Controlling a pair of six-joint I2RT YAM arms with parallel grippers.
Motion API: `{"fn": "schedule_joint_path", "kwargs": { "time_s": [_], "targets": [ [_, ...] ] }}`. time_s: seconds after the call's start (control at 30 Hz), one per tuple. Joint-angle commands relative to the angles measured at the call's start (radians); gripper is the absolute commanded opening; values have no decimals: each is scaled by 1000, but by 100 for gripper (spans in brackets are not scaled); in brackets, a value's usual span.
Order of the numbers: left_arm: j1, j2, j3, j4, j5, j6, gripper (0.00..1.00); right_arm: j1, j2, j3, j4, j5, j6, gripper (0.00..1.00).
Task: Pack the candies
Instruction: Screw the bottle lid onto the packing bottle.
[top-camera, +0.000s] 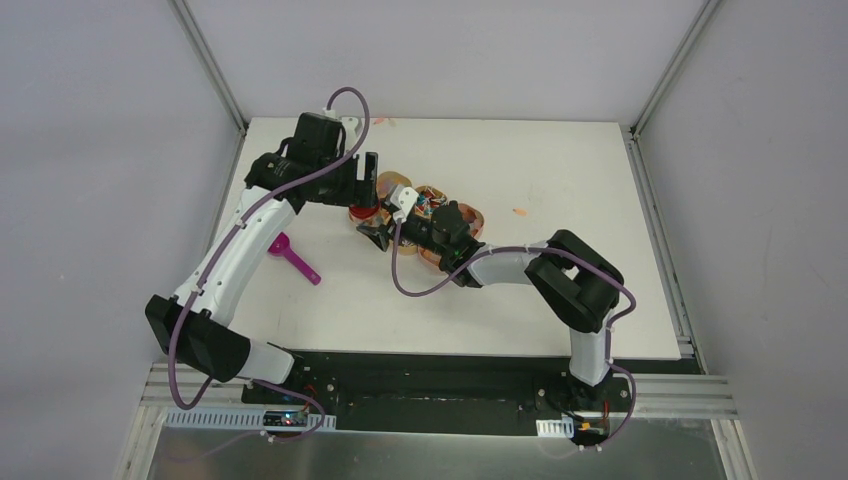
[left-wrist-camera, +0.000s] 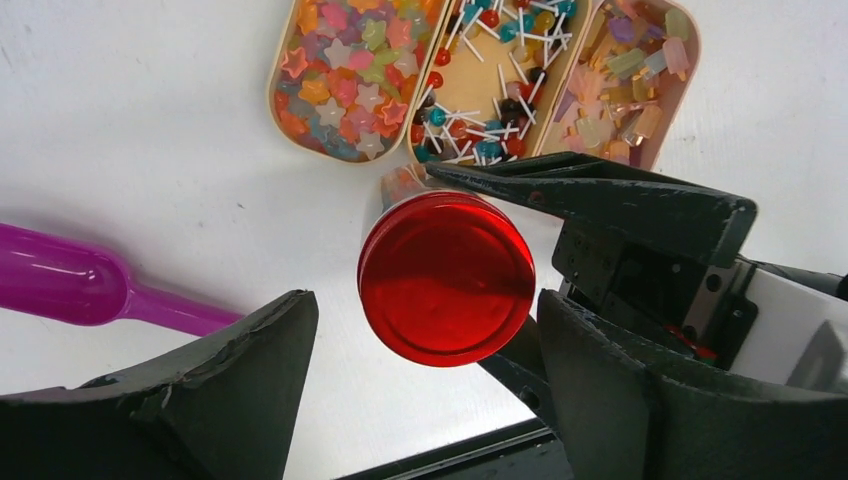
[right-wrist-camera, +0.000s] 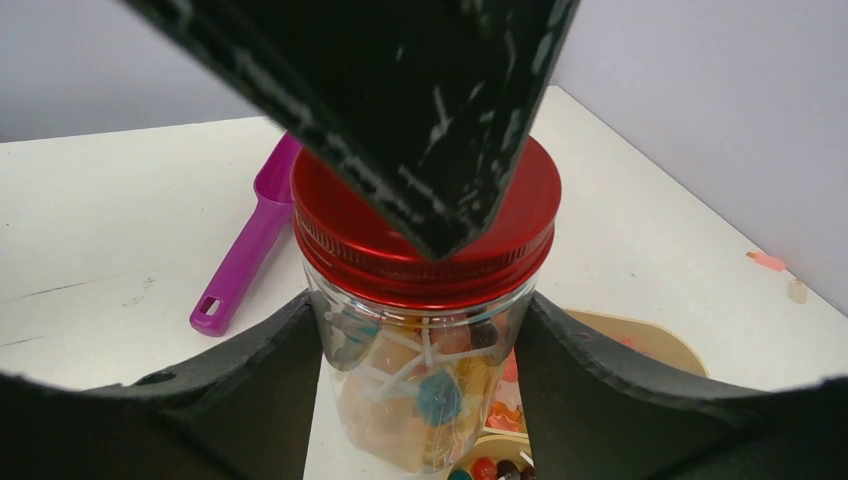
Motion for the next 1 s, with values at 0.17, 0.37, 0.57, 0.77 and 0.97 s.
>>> {"fn": "schedule_joint_path", "kwargs": {
  "time_s": [0.17, 0.37, 0.57, 0.77, 0.97],
  "targets": [
    [-7, 2, -70, 73, 15, -19, 79, 6, -10, 52, 72, 3, -24, 24],
    [-7, 10, -96, 84, 51, 26, 63, 6, -8, 56, 69, -12, -28, 23],
    [-7, 1, -116, 51, 149, 188, 45, -13, -18, 33, 94, -96, -44, 22],
    [-7, 2, -165, 4, 324, 412, 40, -47, -32, 6, 169, -272, -25, 21],
    [-7, -21, -174, -25, 435, 620, 33, -72, -46, 8, 187, -415, -8, 21]
  ]
}}
